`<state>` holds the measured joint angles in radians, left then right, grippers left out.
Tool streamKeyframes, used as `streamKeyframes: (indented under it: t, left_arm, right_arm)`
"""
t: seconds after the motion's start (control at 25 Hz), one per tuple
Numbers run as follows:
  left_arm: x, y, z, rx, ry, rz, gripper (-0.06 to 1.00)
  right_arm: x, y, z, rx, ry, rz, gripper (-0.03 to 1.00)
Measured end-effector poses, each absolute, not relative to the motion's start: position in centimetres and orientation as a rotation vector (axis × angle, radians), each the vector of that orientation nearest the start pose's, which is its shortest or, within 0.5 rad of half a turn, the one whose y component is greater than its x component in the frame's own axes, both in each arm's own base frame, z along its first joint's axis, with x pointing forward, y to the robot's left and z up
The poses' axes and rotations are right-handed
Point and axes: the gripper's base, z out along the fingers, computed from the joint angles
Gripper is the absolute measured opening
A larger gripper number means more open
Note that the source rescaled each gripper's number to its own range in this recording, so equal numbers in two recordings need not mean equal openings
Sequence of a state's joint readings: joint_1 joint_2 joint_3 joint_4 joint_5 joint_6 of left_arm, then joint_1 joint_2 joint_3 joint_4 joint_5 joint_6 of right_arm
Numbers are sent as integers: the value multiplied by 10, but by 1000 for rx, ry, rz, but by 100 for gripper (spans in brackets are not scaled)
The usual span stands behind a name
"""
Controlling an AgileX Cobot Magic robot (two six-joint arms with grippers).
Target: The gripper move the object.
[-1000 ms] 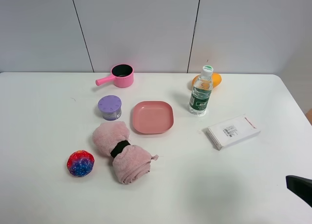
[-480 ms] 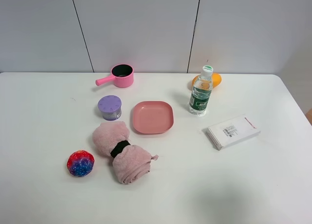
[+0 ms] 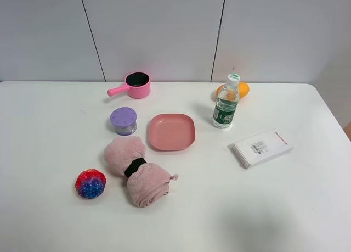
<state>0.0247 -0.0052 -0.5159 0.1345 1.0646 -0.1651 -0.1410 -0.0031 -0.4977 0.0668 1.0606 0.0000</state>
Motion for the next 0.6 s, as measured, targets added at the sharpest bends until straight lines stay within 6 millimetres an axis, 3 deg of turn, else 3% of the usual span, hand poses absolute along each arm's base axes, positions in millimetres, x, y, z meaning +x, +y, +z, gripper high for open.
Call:
streamKeyframes:
  t: [0.6]
  left_arm:
    - [-8,11,282,-201,2011,74,100]
  right_arm:
    - [-4,6,277,170,2035,-26,48]
